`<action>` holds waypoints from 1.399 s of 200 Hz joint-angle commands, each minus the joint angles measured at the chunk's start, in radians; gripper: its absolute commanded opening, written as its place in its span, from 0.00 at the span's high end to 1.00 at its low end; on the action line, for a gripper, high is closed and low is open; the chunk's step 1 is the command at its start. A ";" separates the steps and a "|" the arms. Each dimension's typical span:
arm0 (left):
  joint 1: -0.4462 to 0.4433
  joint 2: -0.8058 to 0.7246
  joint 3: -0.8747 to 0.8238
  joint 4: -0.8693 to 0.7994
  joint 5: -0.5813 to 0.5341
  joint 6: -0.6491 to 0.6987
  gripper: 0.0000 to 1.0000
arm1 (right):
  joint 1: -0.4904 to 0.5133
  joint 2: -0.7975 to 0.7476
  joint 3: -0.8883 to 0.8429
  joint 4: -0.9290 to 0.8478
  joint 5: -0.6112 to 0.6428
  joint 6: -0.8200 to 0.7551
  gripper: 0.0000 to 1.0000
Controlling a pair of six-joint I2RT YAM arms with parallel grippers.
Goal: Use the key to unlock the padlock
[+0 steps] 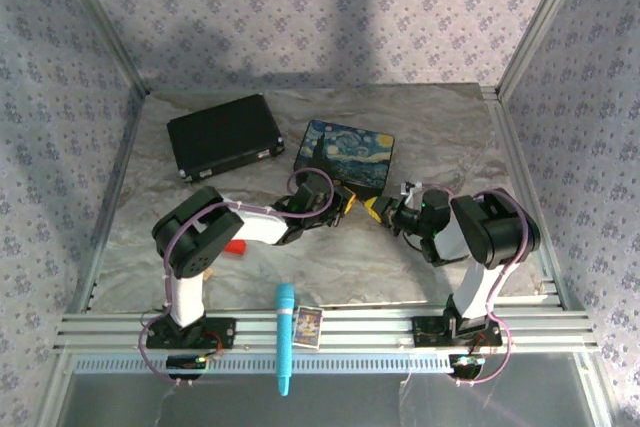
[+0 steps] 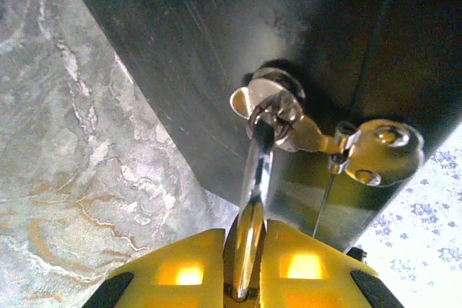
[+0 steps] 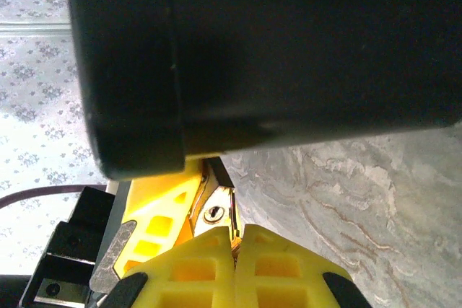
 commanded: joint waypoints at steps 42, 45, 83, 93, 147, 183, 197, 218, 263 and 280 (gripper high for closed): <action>-0.006 -0.006 0.054 -0.051 0.003 0.008 1.00 | -0.008 0.018 0.005 0.086 -0.001 0.019 1.00; -0.007 -0.006 0.054 -0.051 0.002 0.010 1.00 | -0.009 0.016 0.005 0.087 -0.003 0.019 1.00; -0.009 0.008 0.075 -0.055 0.011 0.016 1.00 | 0.017 0.013 0.014 0.085 -0.009 0.019 1.00; -0.010 0.009 0.076 -0.061 0.012 0.016 1.00 | 0.026 0.014 0.013 0.091 -0.007 0.023 1.00; -0.008 0.013 0.072 -0.048 0.011 0.016 1.00 | 0.026 0.009 0.005 0.103 -0.014 0.027 1.00; -0.009 0.021 0.072 -0.031 0.019 0.012 1.00 | 0.046 0.011 0.015 0.120 -0.014 0.031 1.00; -0.010 0.022 0.071 -0.027 0.020 0.009 1.00 | 0.047 0.013 0.021 0.118 -0.025 0.031 1.00; -0.010 0.021 0.070 -0.015 0.026 0.008 1.00 | 0.048 0.026 0.030 0.111 -0.039 0.031 1.00; -0.011 0.018 0.067 0.035 0.065 0.015 1.00 | 0.012 0.094 0.049 0.123 -0.067 0.038 1.00; -0.017 0.026 0.058 0.094 0.076 0.007 1.00 | -0.010 0.103 0.054 0.124 -0.076 0.037 1.00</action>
